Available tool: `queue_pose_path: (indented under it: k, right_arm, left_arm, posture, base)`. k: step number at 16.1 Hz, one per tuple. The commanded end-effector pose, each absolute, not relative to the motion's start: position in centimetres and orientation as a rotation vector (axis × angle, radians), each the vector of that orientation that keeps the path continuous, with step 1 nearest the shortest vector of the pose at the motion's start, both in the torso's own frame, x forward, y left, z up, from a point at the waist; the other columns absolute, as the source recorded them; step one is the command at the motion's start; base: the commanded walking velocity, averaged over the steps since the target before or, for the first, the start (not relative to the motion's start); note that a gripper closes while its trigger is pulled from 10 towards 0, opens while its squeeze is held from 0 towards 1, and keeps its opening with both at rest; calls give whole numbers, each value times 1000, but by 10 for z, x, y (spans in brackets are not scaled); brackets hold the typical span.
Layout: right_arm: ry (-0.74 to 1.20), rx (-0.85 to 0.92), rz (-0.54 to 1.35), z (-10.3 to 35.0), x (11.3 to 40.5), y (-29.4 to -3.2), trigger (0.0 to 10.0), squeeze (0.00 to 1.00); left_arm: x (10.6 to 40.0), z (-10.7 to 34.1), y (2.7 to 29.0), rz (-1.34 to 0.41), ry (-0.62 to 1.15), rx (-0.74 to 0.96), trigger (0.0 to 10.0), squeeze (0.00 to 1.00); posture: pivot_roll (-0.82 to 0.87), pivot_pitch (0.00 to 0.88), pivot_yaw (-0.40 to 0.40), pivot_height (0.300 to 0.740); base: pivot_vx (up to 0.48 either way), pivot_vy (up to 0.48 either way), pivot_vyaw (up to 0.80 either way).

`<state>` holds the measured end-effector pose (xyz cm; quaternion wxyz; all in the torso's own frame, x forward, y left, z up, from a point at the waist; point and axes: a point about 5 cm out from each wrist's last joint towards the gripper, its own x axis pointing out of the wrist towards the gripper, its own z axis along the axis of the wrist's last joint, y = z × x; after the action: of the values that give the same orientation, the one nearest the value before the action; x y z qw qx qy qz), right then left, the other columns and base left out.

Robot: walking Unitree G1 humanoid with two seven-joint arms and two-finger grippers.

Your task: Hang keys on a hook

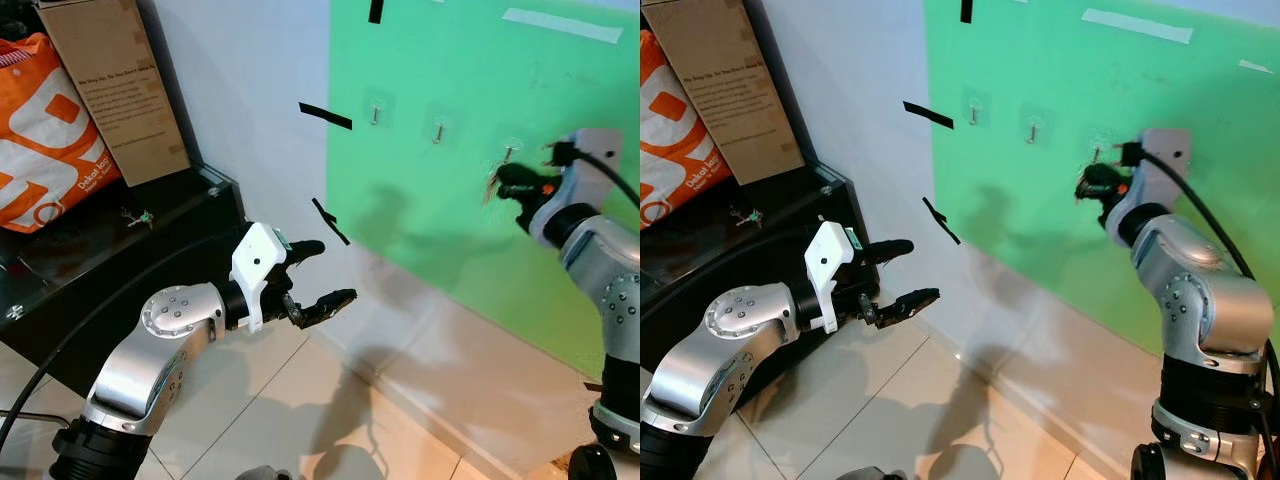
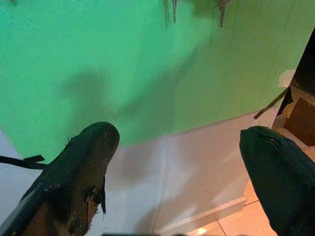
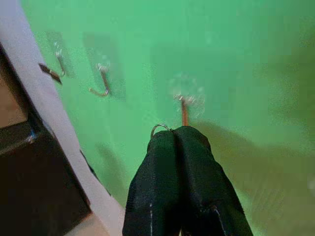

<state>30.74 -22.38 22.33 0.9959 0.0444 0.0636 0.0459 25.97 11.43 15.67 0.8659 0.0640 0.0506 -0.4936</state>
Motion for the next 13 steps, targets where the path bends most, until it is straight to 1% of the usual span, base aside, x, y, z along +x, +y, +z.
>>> queue_pose_path:
  k: [1, 6, 13]
  right_arm:
    - [98, 105, 90, 229, 310, -224, 10000, 0]
    - [87, 118, 37, 229, 316, -225, 10000, 0]
    - [89, 124, -67, 225, 319, -236, 10000, 0]
  left_arm:
    - [261, 160, 116, -1037, 103, 143, 10000, 0]
    - [261, 160, 117, -1035, 105, 145, 10000, 0]
    - [261, 160, 118, -1034, 109, 150, 10000, 0]
  posture:
    - [-79, 0, 38, 740]
    - [-74, 0, 38, 740]
    - [-69, 0, 41, 740]
  base:
    - [0, 0, 0]
    - [0, 0, 0]
    - [0, 0, 0]
